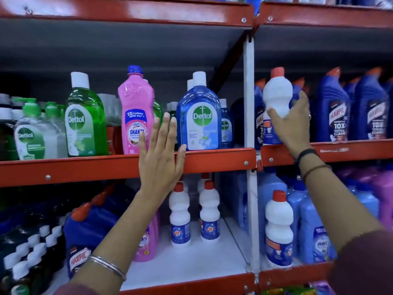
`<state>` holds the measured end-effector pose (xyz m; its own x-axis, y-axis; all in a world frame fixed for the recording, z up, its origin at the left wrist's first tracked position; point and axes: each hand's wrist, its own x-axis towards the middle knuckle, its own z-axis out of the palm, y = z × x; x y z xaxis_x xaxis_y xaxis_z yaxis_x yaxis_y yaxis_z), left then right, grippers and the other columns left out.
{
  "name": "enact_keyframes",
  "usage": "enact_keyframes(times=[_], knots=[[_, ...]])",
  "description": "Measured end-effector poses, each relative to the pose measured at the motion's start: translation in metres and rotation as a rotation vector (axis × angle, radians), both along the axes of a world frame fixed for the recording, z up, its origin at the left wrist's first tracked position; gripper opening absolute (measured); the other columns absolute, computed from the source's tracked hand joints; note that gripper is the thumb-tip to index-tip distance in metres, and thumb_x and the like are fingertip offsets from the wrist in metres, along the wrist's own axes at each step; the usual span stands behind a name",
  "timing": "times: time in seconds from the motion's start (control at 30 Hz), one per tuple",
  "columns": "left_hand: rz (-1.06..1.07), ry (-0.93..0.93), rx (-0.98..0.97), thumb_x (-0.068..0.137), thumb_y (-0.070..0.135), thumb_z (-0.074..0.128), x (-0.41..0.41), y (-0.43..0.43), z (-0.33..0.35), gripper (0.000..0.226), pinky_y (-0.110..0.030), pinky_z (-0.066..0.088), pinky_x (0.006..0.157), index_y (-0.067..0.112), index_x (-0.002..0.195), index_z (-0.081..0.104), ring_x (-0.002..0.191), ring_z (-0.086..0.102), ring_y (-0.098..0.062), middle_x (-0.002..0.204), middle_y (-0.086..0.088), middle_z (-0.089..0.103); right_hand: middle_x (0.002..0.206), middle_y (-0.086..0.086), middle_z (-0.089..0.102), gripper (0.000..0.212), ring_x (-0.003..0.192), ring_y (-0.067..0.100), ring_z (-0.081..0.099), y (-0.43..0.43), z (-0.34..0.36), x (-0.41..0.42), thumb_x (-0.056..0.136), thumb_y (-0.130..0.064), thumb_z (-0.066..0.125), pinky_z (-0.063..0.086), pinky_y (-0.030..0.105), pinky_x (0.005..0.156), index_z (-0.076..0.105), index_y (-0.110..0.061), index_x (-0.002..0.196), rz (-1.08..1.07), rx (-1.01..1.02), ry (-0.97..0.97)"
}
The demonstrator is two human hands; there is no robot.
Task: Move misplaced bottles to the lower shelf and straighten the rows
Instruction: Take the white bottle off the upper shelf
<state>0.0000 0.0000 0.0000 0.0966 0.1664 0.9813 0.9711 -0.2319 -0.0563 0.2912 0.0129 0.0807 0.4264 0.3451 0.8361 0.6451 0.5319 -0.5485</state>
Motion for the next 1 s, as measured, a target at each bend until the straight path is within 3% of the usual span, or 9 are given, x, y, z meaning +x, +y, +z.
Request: enact_keyframes(times=[0.1, 0.2, 0.47, 0.53, 0.63, 0.7, 0.8, 0.93, 1.0], knots=[[0.1, -0.011, 0.005, 0.099, 0.045, 0.022, 0.0, 0.006, -0.002, 0.059, -0.046, 0.003, 0.118, 0.017, 0.151, 0.019, 0.147, 0.01, -0.017, 0.159, -0.002, 0.02, 0.133, 0.018, 0.05, 0.07, 0.119, 0.036, 0.048, 0.007, 0.007, 0.002, 0.079, -0.042, 0.065, 0.038, 0.034, 0.082, 0.037, -0.002, 0.13, 0.022, -0.115, 0.014], [0.153, 0.024, 0.018, 0.1, 0.045, 0.019, 0.0, 0.012, -0.006, 0.058, -0.046, 0.001, 0.118, 0.018, 0.151, 0.018, 0.148, 0.008, -0.017, 0.159, 0.0, 0.018, 0.122, 0.016, 0.058, 0.063, 0.109, 0.033, 0.055, 0.012, 0.01, 0.005, 0.075, -0.045, 0.067, 0.037, 0.032, 0.074, 0.048, -0.004, 0.119, 0.024, -0.118, 0.041], [0.157, 0.034, 0.029, 0.099, 0.042, 0.022, 0.0, 0.009, -0.004, 0.059, -0.046, -0.001, 0.119, 0.017, 0.152, 0.015, 0.148, 0.006, -0.017, 0.16, -0.001, 0.016, 0.121, 0.006, 0.062, 0.067, 0.108, 0.022, 0.059, -0.018, -0.003, 0.005, 0.066, -0.047, 0.074, 0.05, 0.033, 0.082, 0.051, -0.012, 0.119, -0.01, 0.136, 0.159], [0.146, 0.036, 0.018, 0.098, 0.042, 0.023, -0.001, 0.009, -0.004, 0.06, -0.045, -0.003, 0.119, 0.017, 0.152, 0.016, 0.148, 0.006, -0.017, 0.16, -0.001, 0.016, 0.123, 0.002, 0.062, 0.071, 0.106, 0.016, 0.059, -0.032, -0.009, 0.002, 0.065, -0.048, 0.075, 0.05, 0.025, 0.083, 0.049, -0.013, 0.121, 0.011, 0.188, 0.21], [0.144, 0.044, 0.013, 0.098, 0.042, 0.023, -0.001, 0.008, -0.004, 0.06, -0.044, -0.005, 0.119, 0.017, 0.152, 0.016, 0.148, 0.005, -0.017, 0.16, -0.001, 0.016, 0.123, -0.002, 0.058, 0.074, 0.101, 0.005, 0.053, -0.055, -0.012, -0.005, 0.066, -0.047, 0.075, 0.039, -0.001, 0.07, 0.046, -0.012, 0.124, 0.069, 0.268, 0.27], [0.144, 0.047, 0.015, 0.098, 0.043, 0.022, -0.002, 0.008, -0.006, 0.06, -0.044, -0.003, 0.119, 0.017, 0.152, 0.016, 0.148, 0.006, -0.018, 0.16, -0.001, 0.016, 0.12, -0.004, 0.058, 0.074, 0.099, 0.003, 0.051, -0.071, -0.014, -0.01, 0.067, -0.047, 0.075, 0.035, -0.005, 0.065, 0.046, -0.012, 0.125, 0.086, 0.298, 0.284], [0.14, 0.06, 0.013, 0.099, 0.043, 0.023, -0.003, 0.007, -0.009, 0.06, -0.047, 0.001, 0.119, 0.016, 0.152, 0.017, 0.148, 0.007, -0.019, 0.16, -0.001, 0.018, 0.107, -0.01, 0.058, 0.069, 0.091, 0.006, 0.054, -0.091, -0.022, -0.017, 0.066, -0.053, 0.072, 0.037, 0.0, 0.066, 0.052, -0.014, 0.119, 0.117, 0.247, 0.249], [0.137, 0.052, -0.003, 0.099, 0.045, 0.022, -0.003, 0.006, -0.011, 0.06, -0.047, 0.001, 0.118, 0.017, 0.152, 0.016, 0.148, 0.008, -0.02, 0.16, -0.001, 0.018, 0.099, -0.007, 0.065, 0.062, 0.086, 0.011, 0.061, -0.1, -0.056, -0.031, 0.057, -0.055, 0.074, 0.052, 0.032, 0.08, 0.057, -0.02, 0.105, 0.281, 0.11, 0.228], [0.13, 0.049, -0.006, 0.098, 0.048, 0.024, -0.003, 0.006, -0.012, 0.062, -0.048, 0.003, 0.118, 0.017, 0.152, 0.017, 0.148, 0.009, -0.02, 0.159, -0.002, 0.018, 0.1, -0.006, 0.067, 0.064, 0.085, 0.009, 0.062, -0.097, -0.082, -0.041, 0.056, -0.052, 0.077, 0.051, 0.032, 0.078, 0.057, -0.021, 0.107, 0.324, 0.016, 0.225]])
